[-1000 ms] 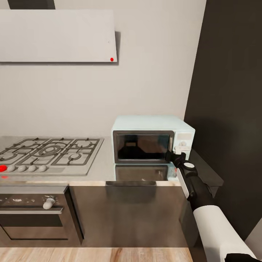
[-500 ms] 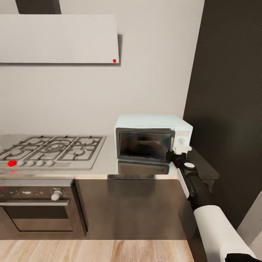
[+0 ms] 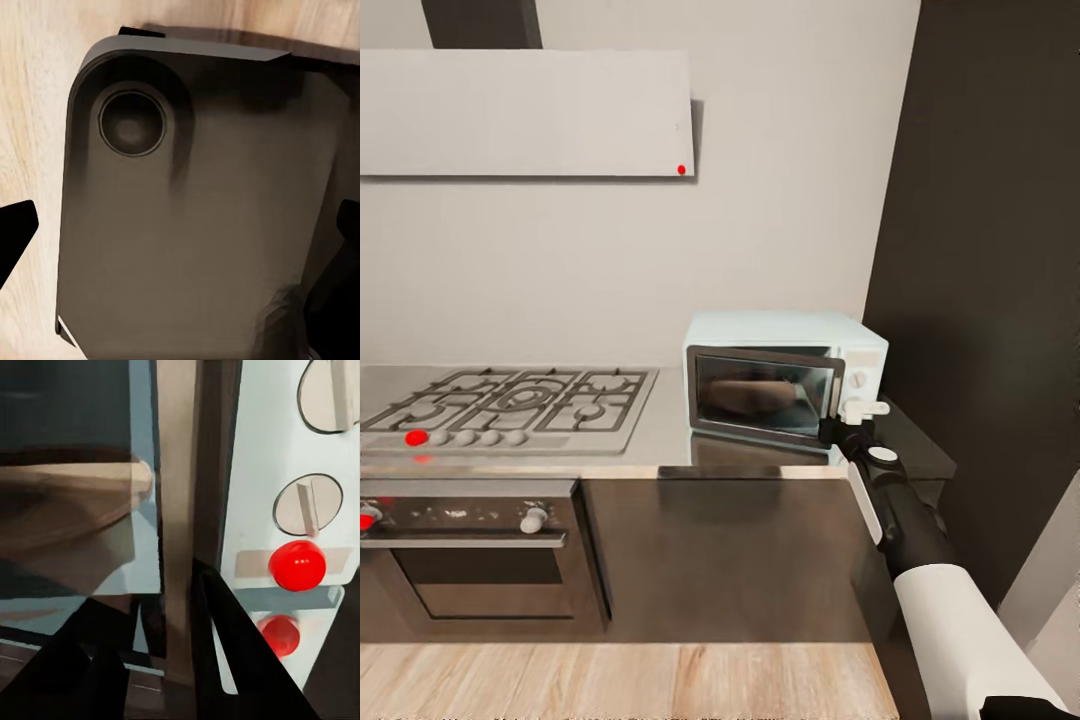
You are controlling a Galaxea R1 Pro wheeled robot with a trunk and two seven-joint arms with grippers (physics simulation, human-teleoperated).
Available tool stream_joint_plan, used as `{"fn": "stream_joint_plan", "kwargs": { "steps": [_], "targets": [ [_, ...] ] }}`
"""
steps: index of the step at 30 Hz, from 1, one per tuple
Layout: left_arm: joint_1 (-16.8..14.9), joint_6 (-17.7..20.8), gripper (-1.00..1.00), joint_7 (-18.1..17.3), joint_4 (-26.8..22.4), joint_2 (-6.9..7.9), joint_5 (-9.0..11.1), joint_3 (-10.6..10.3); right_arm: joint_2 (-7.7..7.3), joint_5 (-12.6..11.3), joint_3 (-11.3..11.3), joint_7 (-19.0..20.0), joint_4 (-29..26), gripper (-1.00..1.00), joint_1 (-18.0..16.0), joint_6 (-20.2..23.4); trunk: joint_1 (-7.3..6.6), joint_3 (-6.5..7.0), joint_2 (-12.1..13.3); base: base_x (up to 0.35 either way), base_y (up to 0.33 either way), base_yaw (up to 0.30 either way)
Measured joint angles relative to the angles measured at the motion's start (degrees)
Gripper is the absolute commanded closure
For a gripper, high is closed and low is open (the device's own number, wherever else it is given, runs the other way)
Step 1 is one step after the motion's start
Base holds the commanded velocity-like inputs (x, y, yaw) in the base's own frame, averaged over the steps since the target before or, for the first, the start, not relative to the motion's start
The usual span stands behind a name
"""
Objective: In the kitchen, take the popcorn bag from the countertop, put it into the microwave, and heat it until the popcorn is cooked so the cooked popcorn ends up inside the bag.
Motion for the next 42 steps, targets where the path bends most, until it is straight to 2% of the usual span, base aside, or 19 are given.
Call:
{"fn": "stream_joint_plan", "kwargs": {
  "steps": [14, 17, 25, 34, 35, 36, 42],
  "targets": [
    [-0.02, 0.04, -1.0, 0.01, 0.06, -0.01, 0.04, 0.04, 0.13, -1.88, 0.53, 1.13, 0.13, 1.0, 0.08, -0.46, 0.01, -0.01, 0.02, -0.101, 0.0, 0.0],
    [-0.01, 0.04, -1.0, 0.0, 0.01, 0.0, 0.06, 0.04, 0.13, -1.67, 1.09, 1.3, 0.06, 1.0, 0.08, -0.28, 0.01, -0.01, 0.02, -0.151, 0.042, 0.0],
    [0.0, 0.03, -1.0, 0.0, -0.01, 0.0, 0.06, 0.04, 0.15, -1.77, 0.86, 2.0, 0.15, 1.0, 0.08, -0.35, 0.01, -0.01, 0.02, -0.149, 0.076, 0.0],
    [-0.01, 0.04, -1.0, 0.0, 0.01, 0.0, -0.06, -0.04, 0.16, -1.79, 0.99, 2.08, 0.11, 1.0, 0.07, -0.22, 0.0, -0.01, 0.02, -0.013, 0.004, 0.0],
    [0.0, 0.04, -1.0, 0.0, 0.02, 0.0, -0.06, -0.04, 0.15, -1.87, 0.96, 2.14, 0.11, -1.0, 0.07, -0.24, 0.0, -0.01, 0.02, 0.0, 0.0, 0.0],
    [0.02, 0.05, -1.0, 0.0, -0.01, 0.0, -0.06, -0.02, 0.09, -1.4, 0.64, 0.59, -0.19, -1.0, 0.03, -0.09, -0.01, 0.0, 0.0, 0.0, 0.0, 0.0],
    [0.03, 0.04, -1.0, 0.0, 0.0, 0.0, -0.06, -0.01, 0.14, -1.25, 0.59, 0.6, -0.47, -1.0, 0.02, 0.15, -0.01, 0.0, 0.0, 0.0, 0.0, 0.0]
  ]
}}
